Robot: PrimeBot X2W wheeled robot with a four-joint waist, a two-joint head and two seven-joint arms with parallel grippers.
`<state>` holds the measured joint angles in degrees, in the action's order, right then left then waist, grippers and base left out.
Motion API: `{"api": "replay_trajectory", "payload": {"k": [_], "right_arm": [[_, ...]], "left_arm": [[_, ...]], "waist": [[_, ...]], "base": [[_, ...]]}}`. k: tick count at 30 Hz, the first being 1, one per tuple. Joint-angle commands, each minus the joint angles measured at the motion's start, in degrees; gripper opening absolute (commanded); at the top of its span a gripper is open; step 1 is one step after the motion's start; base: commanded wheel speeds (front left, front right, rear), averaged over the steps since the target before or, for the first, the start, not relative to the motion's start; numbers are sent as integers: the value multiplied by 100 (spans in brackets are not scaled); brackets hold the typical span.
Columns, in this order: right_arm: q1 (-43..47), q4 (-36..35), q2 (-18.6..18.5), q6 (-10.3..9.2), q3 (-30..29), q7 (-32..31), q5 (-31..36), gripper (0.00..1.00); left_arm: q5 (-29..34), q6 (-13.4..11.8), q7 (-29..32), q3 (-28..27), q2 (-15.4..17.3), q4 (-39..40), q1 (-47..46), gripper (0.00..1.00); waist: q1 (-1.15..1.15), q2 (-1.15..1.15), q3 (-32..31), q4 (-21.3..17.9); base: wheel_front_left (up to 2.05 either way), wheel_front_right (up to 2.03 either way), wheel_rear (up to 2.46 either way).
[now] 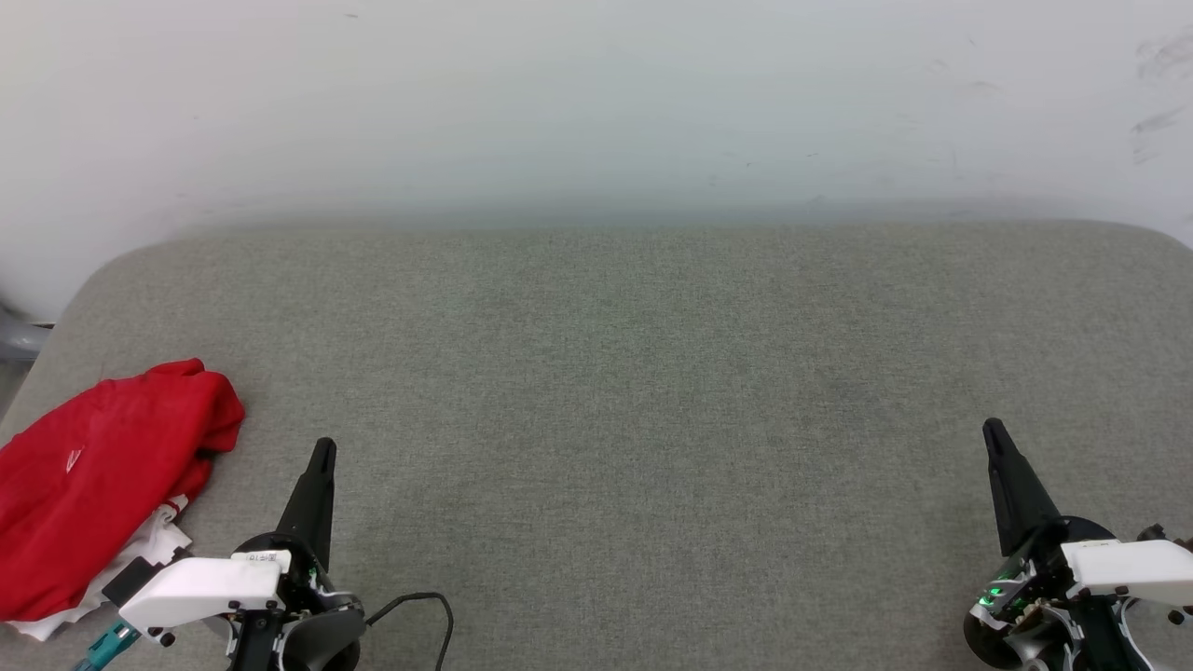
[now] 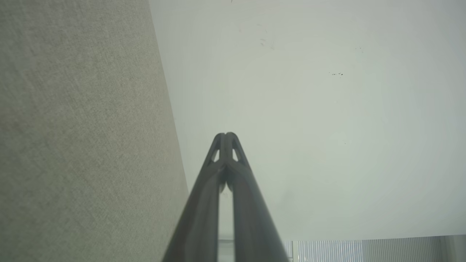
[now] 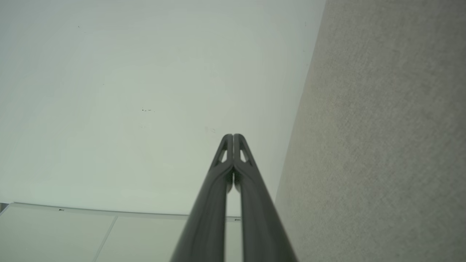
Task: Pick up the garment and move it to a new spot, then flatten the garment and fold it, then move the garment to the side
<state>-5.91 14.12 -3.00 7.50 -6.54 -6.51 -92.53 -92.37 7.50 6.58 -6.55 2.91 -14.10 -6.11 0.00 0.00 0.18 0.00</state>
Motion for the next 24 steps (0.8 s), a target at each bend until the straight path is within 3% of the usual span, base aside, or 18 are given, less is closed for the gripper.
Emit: {"api": "replay_trajectory", "payload": {"k": [1, 24], "right_arm": [[-76, 6, 21, -2, 4, 0, 26, 0], [-76, 6, 22, -2, 4, 1, 24, 0]], "left_arm": [[-10, 15, 8, -12, -15, 6, -35, 0], [-10, 15, 8, -12, -15, 6, -35, 0]], "waist": [[0, 0, 0, 0], [0, 0, 0, 0]], "base": [[0, 0, 0], [0, 0, 0]]}}
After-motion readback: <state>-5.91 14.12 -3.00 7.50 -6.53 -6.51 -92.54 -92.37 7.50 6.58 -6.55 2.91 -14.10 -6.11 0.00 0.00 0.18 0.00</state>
